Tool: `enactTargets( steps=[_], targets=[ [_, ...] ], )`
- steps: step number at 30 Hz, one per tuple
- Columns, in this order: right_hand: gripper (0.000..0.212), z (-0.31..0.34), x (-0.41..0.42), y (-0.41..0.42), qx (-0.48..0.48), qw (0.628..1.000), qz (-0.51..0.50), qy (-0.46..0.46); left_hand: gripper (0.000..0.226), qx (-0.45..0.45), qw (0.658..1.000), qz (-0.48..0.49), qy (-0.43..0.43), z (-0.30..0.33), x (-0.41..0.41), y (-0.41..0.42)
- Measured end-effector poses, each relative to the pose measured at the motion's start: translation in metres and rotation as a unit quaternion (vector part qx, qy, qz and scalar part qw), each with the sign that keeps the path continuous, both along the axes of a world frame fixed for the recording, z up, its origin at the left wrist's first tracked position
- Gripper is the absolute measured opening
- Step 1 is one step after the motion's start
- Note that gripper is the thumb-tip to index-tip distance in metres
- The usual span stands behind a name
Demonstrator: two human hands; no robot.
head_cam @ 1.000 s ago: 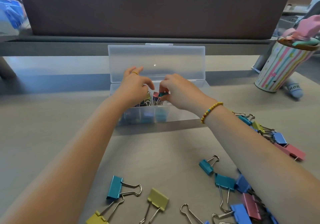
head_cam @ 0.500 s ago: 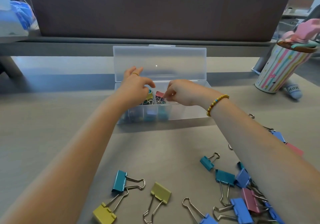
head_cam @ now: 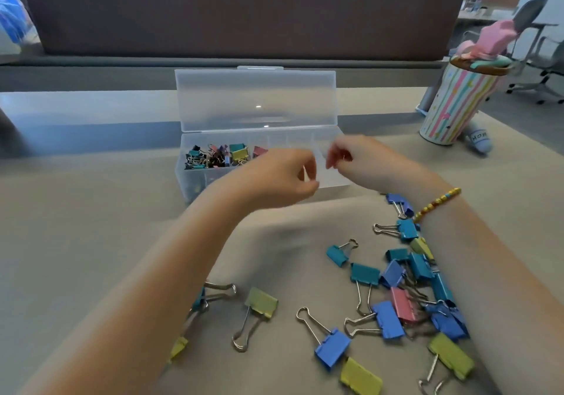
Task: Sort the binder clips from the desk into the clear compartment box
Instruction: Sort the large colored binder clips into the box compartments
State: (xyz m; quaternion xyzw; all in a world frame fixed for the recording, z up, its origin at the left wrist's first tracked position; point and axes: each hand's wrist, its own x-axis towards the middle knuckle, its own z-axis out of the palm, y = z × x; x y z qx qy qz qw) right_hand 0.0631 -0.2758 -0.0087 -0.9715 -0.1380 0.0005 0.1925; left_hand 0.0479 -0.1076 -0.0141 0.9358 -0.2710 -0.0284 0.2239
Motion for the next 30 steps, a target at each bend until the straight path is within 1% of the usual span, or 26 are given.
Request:
enactTargets(
  steps=[1, 3, 5, 7, 10, 13, 15, 17, 19, 23, 25, 26, 28, 29, 30],
  targets=[
    [0.021, -0.001, -0.007, -0.007, -0.029, 0.998, 0.013, 0.048, 0.025, 0.045, 0.999, -0.017, 0.025, -0.004, -0.006, -0.009],
    [0.013, -0.007, -0.02, -0.017, -0.075, 0.988, 0.029, 0.13, 0.034, 0.112, 0.992, -0.042, 0.046, -0.012, -0.016, -0.023],
    [0.01, -0.015, -0.027, -0.026, -0.078, 0.986, 0.024, 0.147, 0.043, 0.161, 0.983, -0.056, 0.063, -0.02, -0.022, -0.035],
    [0.01, -0.021, -0.032, -0.036, -0.049, 0.992, -0.005, 0.118, 0.049, 0.193, 0.976, -0.056, 0.085, -0.027, -0.027, -0.044],
    [0.013, -0.027, -0.035, -0.053, -0.019, 0.995, -0.053, 0.078, 0.041, 0.187, 0.978, -0.042, 0.081, -0.033, -0.032, -0.05],
    [0.011, -0.032, -0.038, -0.066, -0.005, 0.994, -0.063, 0.09, 0.031, 0.185, 0.98, -0.039, 0.069, -0.033, -0.033, -0.051],
    [0.009, -0.032, -0.042, -0.067, -0.03, 0.991, -0.057, 0.118, 0.031, 0.188, 0.98, -0.03, 0.066, -0.033, -0.034, -0.05],
    [0.018, -0.034, -0.044, -0.065, -0.092, 0.985, -0.054, 0.132, 0.031, 0.187, 0.98, -0.014, 0.06, -0.035, -0.033, -0.05],
    [0.019, -0.035, -0.045, -0.062, -0.133, 0.981, -0.06, 0.128, 0.027, 0.18, 0.982, -0.002, 0.05, -0.037, -0.031, -0.05],
    [0.015, -0.036, -0.045, -0.055, -0.127, 0.981, -0.062, 0.134, 0.023, 0.141, 0.989, 0.024, 0.045, -0.036, -0.025, -0.048],
    [0.01, -0.036, -0.044, -0.053, -0.088, 0.984, -0.057, 0.143, 0.017, 0.091, 0.992, 0.038, 0.082, -0.033, -0.021, -0.045],
    [0.008, -0.035, -0.043, -0.051, -0.045, 0.987, -0.055, 0.143, 0.013, 0.053, 0.991, 0.047, 0.113, -0.031, -0.019, -0.042],
    [0.009, -0.033, -0.04, -0.046, 0.102, 0.984, -0.057, 0.137, 0.009, -0.021, 0.984, 0.068, 0.164, -0.025, -0.014, -0.037],
    [0.009, -0.031, -0.039, -0.043, 0.182, 0.972, -0.065, 0.136, 0.008, -0.048, 0.98, 0.079, 0.178, -0.022, -0.012, -0.034],
    [0.008, -0.03, -0.038, -0.04, 0.236, 0.959, -0.074, 0.135, 0.007, -0.067, 0.976, 0.087, 0.188, -0.02, -0.01, -0.03]
  ],
)
